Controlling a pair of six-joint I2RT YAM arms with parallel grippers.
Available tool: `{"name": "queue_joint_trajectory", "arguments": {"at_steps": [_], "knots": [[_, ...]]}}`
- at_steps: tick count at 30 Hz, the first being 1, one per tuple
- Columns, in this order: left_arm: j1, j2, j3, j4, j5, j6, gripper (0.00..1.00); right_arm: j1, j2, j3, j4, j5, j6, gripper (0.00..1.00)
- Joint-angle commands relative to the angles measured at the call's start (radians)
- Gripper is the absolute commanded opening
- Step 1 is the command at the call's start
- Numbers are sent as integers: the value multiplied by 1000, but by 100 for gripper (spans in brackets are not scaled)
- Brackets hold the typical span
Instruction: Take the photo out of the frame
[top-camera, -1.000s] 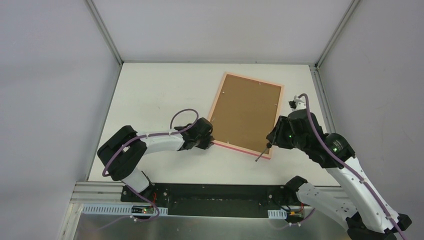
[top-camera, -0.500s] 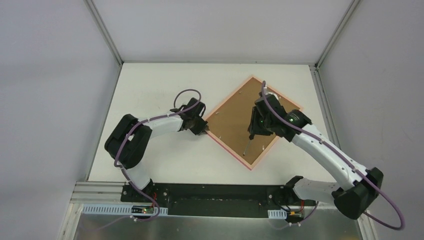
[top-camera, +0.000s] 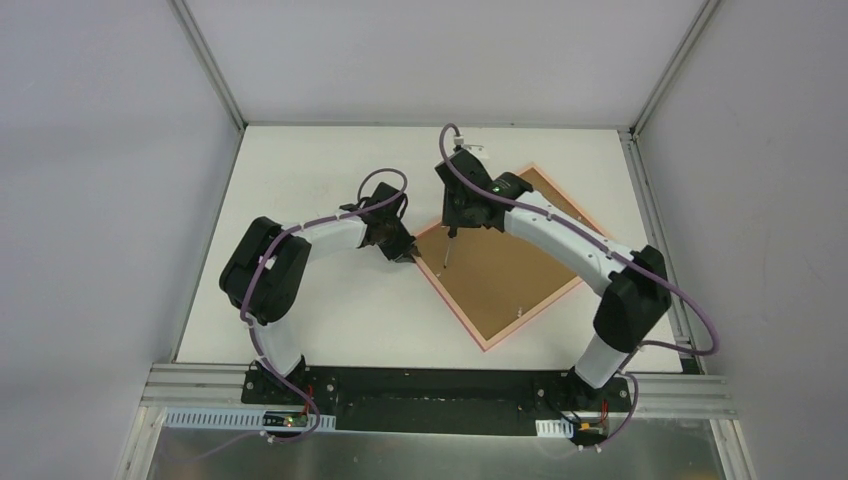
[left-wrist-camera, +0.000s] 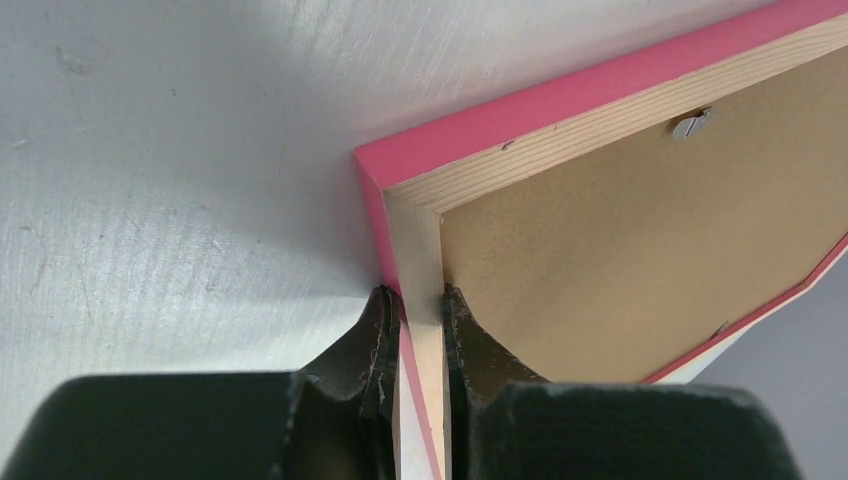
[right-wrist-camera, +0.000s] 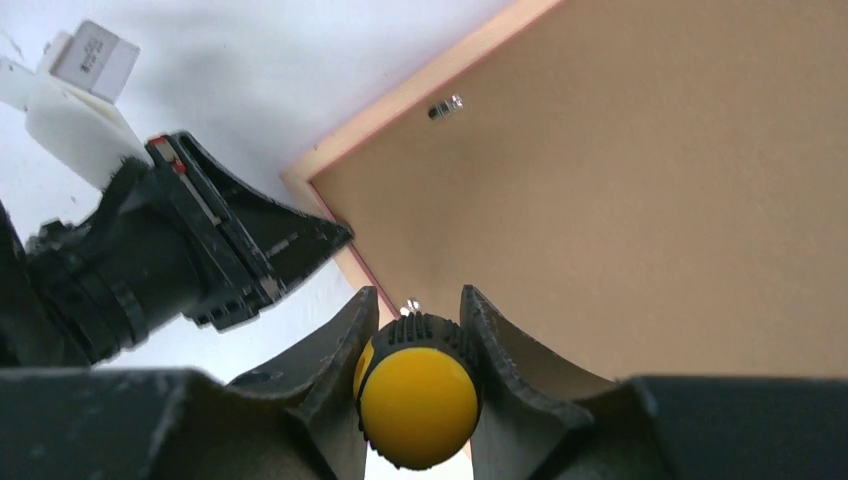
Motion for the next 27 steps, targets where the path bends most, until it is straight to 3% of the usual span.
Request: {"name": "queue_joint_trajectory", "arguments": {"at_steps": [1,9,27], "knots": [[-7,25,-6,-3,105,-9,0,23,77,118,16,79,24,0],[-5,19,-9,6,116,-22,0,53,160,177,21,82,16,0],[12,33,-12,10,120,-26,0,105,145,90,27,90,-75,0]]}}
